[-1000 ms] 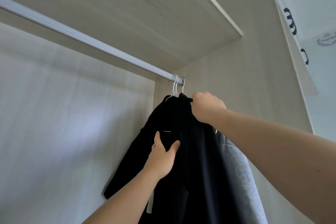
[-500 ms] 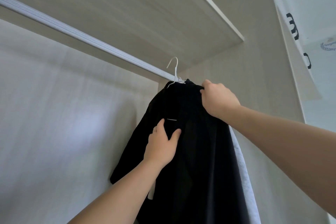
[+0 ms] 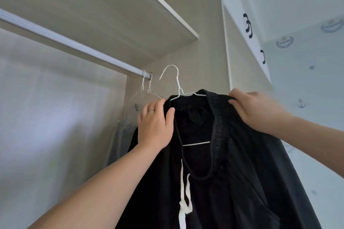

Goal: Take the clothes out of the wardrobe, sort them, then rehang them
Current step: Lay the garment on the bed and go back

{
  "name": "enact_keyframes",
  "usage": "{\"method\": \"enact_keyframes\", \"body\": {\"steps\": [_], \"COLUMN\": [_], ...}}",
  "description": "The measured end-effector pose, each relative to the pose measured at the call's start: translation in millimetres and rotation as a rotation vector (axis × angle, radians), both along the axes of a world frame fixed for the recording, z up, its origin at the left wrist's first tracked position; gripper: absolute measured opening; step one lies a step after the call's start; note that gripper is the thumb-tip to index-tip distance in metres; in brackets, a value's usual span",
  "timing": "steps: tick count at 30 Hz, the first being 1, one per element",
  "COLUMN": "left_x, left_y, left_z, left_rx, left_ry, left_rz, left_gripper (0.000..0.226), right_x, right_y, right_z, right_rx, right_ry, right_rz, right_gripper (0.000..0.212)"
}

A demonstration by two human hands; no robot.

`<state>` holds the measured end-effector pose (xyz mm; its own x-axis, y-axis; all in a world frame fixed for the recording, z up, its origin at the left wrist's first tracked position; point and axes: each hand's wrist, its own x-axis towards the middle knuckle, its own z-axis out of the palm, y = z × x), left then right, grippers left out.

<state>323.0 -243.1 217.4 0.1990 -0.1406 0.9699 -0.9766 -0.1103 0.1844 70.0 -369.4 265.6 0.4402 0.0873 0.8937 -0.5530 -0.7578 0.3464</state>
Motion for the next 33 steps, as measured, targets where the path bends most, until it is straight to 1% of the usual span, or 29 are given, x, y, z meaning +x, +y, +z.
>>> {"method": "enact_keyframes", "body": {"steps": [2, 4, 7, 11, 13, 16, 20, 24, 29, 33], "left_x": [-28.1, -60.0, -118.7, -207.9, -246.5, -326.3, -433.9, -537.1, -660.6, -752.1], "left_y": [-15.2, -34.2, -65.9, -110.4, -128.6, -164.2, -206.9, -236.8, -257.6, -264.0], "left_z": [-2.0, -6.4, -12.9, -22.0, -27.5, -45.9, -82.6, -127.1, -188.7, -243.8], "left_rx": [0.024, 0.019, 0.016, 0.055, 0.056, 0.064, 0.109, 0.194, 0.324, 0.439], "left_ry": [-0.012, -0.064, -0.128, -0.138, -0.146, -0.143, -0.132, -0.128, -0.167, -0.203], "left_rz": [-0.125, -0.223, -0.327, -0.483, -0.543, -0.638, -0.781, -0.936, -1.133, -1.307], "left_gripper": [0.04, 0.033, 0.03, 0.024, 0.025, 0.026, 0.025, 0.025, 0.026, 0.025], "right_x": [-42.3, -88.8, -163.4, -263.1, -305.7, -386.0, -488.8, -582.1, -686.4, -751.6], "right_y": [-12.1, -22.1, -33.1, -46.6, -49.5, -51.9, -44.6, -25.3, 14.2, 52.4], "right_z": [-8.1, -17.2, -32.3, -52.1, -62.7, -86.0, -124.7, -172.2, -241.5, -298.8], "right_rx": [-0.047, -0.064, -0.041, -0.026, -0.009, 0.043, 0.125, 0.227, 0.393, 0.558], "right_ry": [-0.01, -0.017, -0.026, -0.034, -0.041, -0.036, -0.046, -0.058, -0.075, -0.135], "right_rz": [-0.065, -0.129, -0.203, -0.337, -0.411, -0.555, -0.718, -0.867, -1.05, -1.188], "right_gripper": [0.031, 0.03, 0.03, 0.027, 0.025, 0.021, 0.019, 0.023, 0.028, 0.032]}}
